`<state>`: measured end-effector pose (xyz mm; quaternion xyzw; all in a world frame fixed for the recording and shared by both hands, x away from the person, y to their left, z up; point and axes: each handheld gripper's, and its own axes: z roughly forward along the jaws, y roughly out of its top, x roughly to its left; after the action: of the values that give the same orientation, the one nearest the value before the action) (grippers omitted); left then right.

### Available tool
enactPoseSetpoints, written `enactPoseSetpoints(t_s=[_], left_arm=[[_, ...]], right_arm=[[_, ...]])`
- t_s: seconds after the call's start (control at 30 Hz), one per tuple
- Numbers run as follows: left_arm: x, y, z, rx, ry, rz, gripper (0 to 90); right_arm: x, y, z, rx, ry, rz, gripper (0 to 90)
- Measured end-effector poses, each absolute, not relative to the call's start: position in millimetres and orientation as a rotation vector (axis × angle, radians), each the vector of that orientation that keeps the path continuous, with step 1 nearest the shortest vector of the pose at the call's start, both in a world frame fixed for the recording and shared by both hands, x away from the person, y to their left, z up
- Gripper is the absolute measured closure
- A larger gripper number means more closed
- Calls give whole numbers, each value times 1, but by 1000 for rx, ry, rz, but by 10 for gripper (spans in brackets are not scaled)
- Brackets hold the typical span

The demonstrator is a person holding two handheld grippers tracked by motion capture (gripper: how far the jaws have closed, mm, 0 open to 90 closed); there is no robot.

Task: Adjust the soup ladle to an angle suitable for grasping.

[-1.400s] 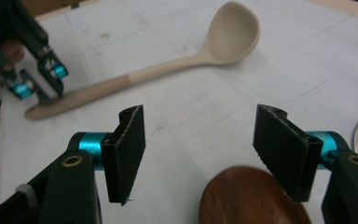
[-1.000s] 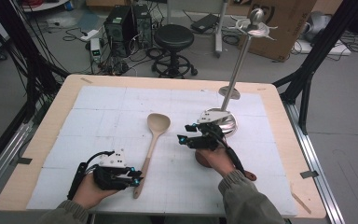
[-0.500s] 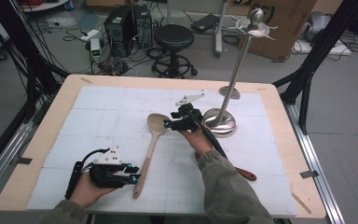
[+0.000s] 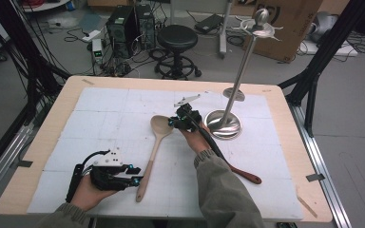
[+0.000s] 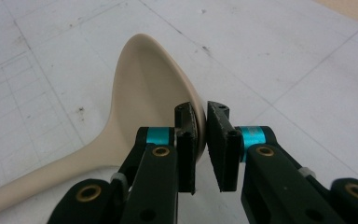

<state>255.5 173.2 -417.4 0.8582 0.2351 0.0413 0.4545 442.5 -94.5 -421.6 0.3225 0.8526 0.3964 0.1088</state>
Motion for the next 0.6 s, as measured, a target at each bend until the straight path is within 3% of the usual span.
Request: enactPoseSetpoints(t_s=[0.6], left_arm=[[255,173,-417,2088,599,105,570]], right_arm=[[412,-150,-412,1132,2458,1144,811]])
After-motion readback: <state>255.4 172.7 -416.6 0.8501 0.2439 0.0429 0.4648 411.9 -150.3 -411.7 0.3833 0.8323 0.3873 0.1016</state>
